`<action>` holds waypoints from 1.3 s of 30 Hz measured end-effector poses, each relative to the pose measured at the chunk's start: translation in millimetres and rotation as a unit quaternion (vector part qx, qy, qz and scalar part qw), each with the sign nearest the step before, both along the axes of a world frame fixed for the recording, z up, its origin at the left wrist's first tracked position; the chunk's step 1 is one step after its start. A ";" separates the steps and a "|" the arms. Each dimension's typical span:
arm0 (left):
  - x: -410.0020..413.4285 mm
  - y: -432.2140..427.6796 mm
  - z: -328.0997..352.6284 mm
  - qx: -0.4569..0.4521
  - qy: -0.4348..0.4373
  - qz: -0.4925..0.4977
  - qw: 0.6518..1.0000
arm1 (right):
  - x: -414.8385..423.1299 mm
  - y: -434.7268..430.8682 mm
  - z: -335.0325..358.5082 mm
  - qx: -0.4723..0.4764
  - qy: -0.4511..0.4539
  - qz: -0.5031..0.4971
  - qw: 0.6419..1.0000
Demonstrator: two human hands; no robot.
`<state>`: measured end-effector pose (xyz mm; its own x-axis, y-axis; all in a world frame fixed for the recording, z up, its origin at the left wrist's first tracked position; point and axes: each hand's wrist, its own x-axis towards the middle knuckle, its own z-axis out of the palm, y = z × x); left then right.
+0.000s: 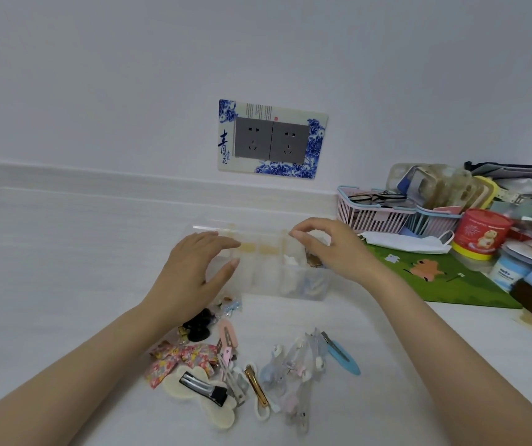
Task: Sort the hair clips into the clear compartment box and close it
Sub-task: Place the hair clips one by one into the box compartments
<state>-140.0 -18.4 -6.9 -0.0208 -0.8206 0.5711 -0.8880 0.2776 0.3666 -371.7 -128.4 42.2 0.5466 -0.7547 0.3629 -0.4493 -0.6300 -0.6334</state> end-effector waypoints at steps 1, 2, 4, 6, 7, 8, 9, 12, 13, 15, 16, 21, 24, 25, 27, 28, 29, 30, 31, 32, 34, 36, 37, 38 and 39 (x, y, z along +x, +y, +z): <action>0.3 -0.3 -0.1 0.002 -0.002 -0.001 1.000 | -0.7 1.9 -0.7 -0.010 0.018 0.008 1.000; 0.3 -0.4 -0.5 0.003 -0.006 -0.002 1.000 | -0.6 3.7 -1.8 -0.034 0.057 0.016 0.998; 1.0 -0.7 -1.7 0.002 -0.015 -0.004 1.000 | 1.7 4.6 -6.6 -0.092 0.147 0.010 0.985; 2.2 0.7 -1.9 0.003 -0.016 -0.006 1.000 | 3.2 4.2 -10.1 -0.128 0.187 -0.003 0.974; 2.6 1.6 -1.3 0.007 -0.016 -0.008 1.000 | 3.6 5.6 -10.3 -0.128 0.187 -0.006 0.974; 2.9 3.0 -0.4 0.010 -0.016 -0.012 1.000 | 4.0 8.7 -9.5 -0.121 0.180 -0.008 0.976; 2.5 5.2 1.5 0.014 -0.013 -0.017 1.000 | 4.5 13.0 -7.8 -0.113 0.169 -0.008 0.979; 0.1 20.1 14.7 0.035 0.025 -0.045 0.998 | 5.7 29.2 -1.0 -0.121 0.165 -0.004 0.979; -0.2 28.0 20.9 0.049 0.034 -0.058 0.997 | 5.6 36.0 0.8 -0.135 0.169 -0.002 0.976; -1.4 48.3 33.2 0.099 0.045 -0.089 0.990 | 4.4 54.0 3.0 -0.147 0.156 0.005 0.977; -2.1 59.6 37.3 0.134 0.053 -0.109 0.984 | 3.7 64.5 2.6 -0.140 0.139 0.016 0.980; 1.2 109.2 35.4 0.250 0.064 -0.179 0.949 | 3.3 118.4 -12.7 0.012 0.085 0.131 0.988; 6.2 120.7 23.3 0.233 0.019 -0.167 0.958 | 5.2 137.6 -24.1 0.054 0.080 0.171 0.981; 7.1 121.5 19.4 0.216 -0.004 -0.161 0.963 | 6.5 141.9 -27.1 0.063 0.082 0.176 0.979; 6.0 121.0 15.1 0.182 -0.055 -0.146 0.971 | 9.5 148.4 -31.6 0.057 0.101 0.180 0.977; 5.3 120.5 14.4 0.171 -0.072 -0.142 0.972 | 10.8 151.0 -33.3 0.048 0.112 0.181 0.976; 4.7 119.8 14.5 0.165 -0.084 -0.140 0.973 | 12.2 152.9 -34.3 0.038 0.120 0.180 0.976; 4.1 119.0 14.7 0.162 -0.090 -0.138 0.973 | 13.0 154.1 -34.9 0.032 0.125 0.176 0.976; 3.8 118.1 14.7 0.162 -0.090 -0.137 0.973 | 13.6 154.9 -34.7 0.030 0.125 0.167 0.978; 3.5 116.9 14.2 0.160 -0.083 -0.138 0.974 | 13.8 155.2 -34.2 0.036 0.120 0.155 0.980; 2.9 115.1 14.2 0.157 -0.038 -0.134 0.978 | 13.7 155.8 -31.3 0.068 0.092 0.132 0.985; 1.5 112.7 17.1 0.166 0.044 -0.129 0.977 | 14.2 155.6 -27.3 0.098 0.053 0.124 0.986; -0.3 110.8 19.8 0.176 0.090 -0.136 0.971 | 14.7 154.3 -25.5 0.099 0.025 0.126 0.987; -3.1 108.4 23.0 0.183 0.130 -0.147 0.963 | 15.3 152.2 -23.7 0.096 -0.007 0.129 0.987; -6.4 104.7 26.8 0.183 0.157 -0.157 0.958 | 16.3 149.0 -21.8 0.095 -0.043 0.130 0.986</action>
